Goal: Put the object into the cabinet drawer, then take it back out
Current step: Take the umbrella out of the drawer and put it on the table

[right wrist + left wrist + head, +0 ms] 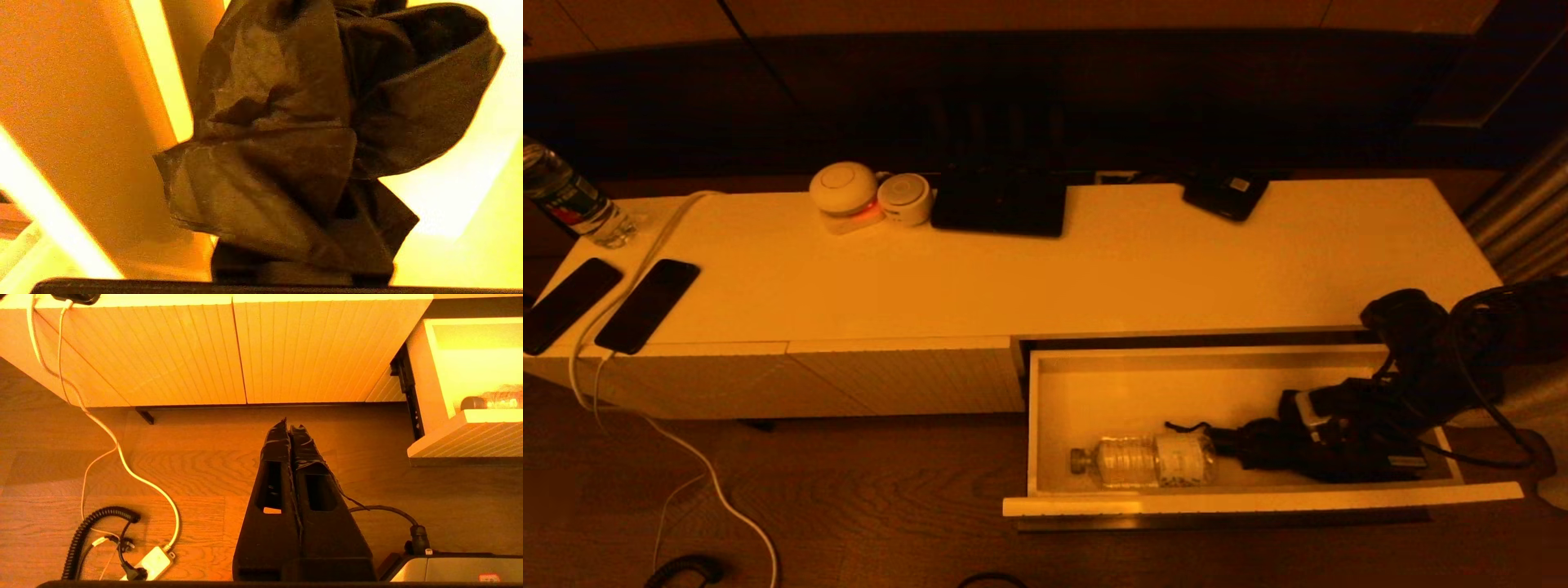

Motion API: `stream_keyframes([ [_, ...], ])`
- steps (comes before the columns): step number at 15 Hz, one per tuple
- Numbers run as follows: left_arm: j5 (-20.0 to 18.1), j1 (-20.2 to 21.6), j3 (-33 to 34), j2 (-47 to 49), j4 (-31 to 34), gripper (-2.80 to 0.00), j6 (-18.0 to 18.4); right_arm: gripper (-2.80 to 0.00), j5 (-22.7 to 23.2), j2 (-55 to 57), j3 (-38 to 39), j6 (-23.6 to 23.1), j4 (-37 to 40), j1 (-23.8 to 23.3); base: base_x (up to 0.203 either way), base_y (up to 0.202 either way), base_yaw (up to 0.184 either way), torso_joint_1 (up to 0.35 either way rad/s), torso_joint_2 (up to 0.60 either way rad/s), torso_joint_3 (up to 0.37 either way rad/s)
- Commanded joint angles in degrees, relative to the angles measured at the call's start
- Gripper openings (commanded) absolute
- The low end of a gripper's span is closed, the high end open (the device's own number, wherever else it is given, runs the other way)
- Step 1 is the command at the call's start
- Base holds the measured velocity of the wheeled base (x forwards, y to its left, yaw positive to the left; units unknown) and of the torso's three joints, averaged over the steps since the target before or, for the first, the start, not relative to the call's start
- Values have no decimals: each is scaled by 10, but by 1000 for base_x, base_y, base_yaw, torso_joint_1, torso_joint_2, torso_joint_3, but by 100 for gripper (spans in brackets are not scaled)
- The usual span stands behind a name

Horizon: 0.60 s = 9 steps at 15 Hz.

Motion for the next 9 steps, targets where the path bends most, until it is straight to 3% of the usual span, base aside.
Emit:
stream_keyframes([
  [1, 0, 0, 0, 0, 0, -280, 0, -280, 2, -44, 20, -4, -8, -1, 0, 0, 0, 0, 0, 0],
  [9, 0, 0, 0, 0, 0, -280, 0, -280, 18, -173, 42, 7, -19, 2, 0, 0, 0, 0, 0, 0],
])
